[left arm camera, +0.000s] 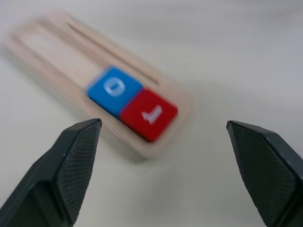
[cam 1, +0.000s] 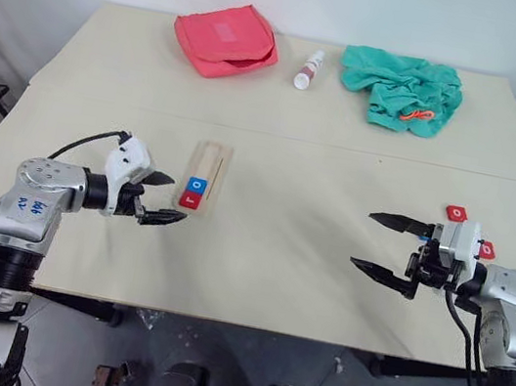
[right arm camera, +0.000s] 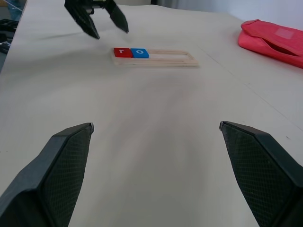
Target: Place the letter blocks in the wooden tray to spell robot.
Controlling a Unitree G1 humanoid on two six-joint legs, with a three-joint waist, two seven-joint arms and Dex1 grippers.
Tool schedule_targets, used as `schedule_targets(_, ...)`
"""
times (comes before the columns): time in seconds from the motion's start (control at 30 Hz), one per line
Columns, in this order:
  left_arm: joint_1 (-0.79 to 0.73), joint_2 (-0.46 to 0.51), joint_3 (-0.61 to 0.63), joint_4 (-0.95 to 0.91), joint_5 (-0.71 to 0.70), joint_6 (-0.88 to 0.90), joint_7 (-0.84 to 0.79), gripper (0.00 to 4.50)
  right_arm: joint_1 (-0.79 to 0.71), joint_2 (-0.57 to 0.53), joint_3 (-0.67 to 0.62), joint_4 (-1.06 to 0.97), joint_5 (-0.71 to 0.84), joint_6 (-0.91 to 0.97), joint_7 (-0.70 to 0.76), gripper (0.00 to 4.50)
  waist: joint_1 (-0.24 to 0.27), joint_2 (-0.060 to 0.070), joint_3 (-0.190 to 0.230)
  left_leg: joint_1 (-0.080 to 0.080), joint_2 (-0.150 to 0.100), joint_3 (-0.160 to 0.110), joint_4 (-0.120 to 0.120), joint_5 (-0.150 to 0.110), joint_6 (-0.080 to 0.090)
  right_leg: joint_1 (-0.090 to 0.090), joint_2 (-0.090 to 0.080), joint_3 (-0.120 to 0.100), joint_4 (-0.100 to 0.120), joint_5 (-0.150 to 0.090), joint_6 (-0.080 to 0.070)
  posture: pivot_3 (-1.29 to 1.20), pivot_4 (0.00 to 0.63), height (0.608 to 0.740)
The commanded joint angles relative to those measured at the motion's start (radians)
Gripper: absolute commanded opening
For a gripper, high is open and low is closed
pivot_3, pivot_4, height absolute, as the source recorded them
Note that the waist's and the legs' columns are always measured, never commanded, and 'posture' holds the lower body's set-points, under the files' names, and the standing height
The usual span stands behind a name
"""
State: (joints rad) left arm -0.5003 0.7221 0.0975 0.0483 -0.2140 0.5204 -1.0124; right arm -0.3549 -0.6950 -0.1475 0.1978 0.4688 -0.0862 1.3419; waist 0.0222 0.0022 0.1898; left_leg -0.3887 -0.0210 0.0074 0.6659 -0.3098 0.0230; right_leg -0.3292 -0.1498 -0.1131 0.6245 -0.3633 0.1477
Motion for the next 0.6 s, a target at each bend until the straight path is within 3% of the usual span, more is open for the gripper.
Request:
schedule_targets(0.03,0.042,-0.022,0.061,-0.183,-0.048,0.1,0.112,4.49,-0.021,-0.006,-0.001,0.009,0.011,-0.001,0.027,4.5,-0.001,0.0,0.0,0.0,0.0,0.0,0.0,0.0,0.0,0.0,0.0,0.0,0.0,0.0,0.0,0.0,0.15,0.74)
schedule_targets(0.23,0.092,-0.136,0.075,-0.428,-0.024,0.384,0.411,4.49,-0.092,-0.015,0.024,0.102,0.001,-0.005,0.098,4.5,0.0,0.0,0.0,0.0,0.0,0.0,0.0,0.0,0.0,0.001,0.001,0.001,-0.003,0.0,0.0,0.0,0.15,0.74)
schedule_targets(0.37,0.043,-0.173,0.008,-0.472,0.013,0.57,0.546,4.49,-0.147,-0.01,0.037,0.168,-0.017,-0.017,0.133,4.5,0.001,-0.001,0.0,0.0,0.0,0.0,0.0,0.0,0.0,0.002,0.001,0.002,-0.003,0.0,0.0,0.0,0.15,0.74)
schedule_targets(0.43,-0.014,-0.144,-0.098,-0.481,0.053,0.658,0.587,4.49,-0.187,-0.008,0.045,0.208,-0.029,-0.023,0.154,4.5,0.002,-0.001,0.001,0.0,0.0,0.0,0.0,0.0,0.0,0.002,0.001,0.002,-0.003,0.0,0.0,0.0,0.15,0.74)
schedule_targets(0.6,-0.088,-0.262,-0.093,-0.491,0.088,0.84,0.738,4.49,-0.226,-0.008,0.058,0.243,-0.039,-0.022,0.183,4.5,0.001,-0.001,0.001,0.0,0.0,0.0,-0.001,0.0,0.0,0.002,0.001,0.003,-0.005,0.0,0.0,0.0,0.15,0.74)
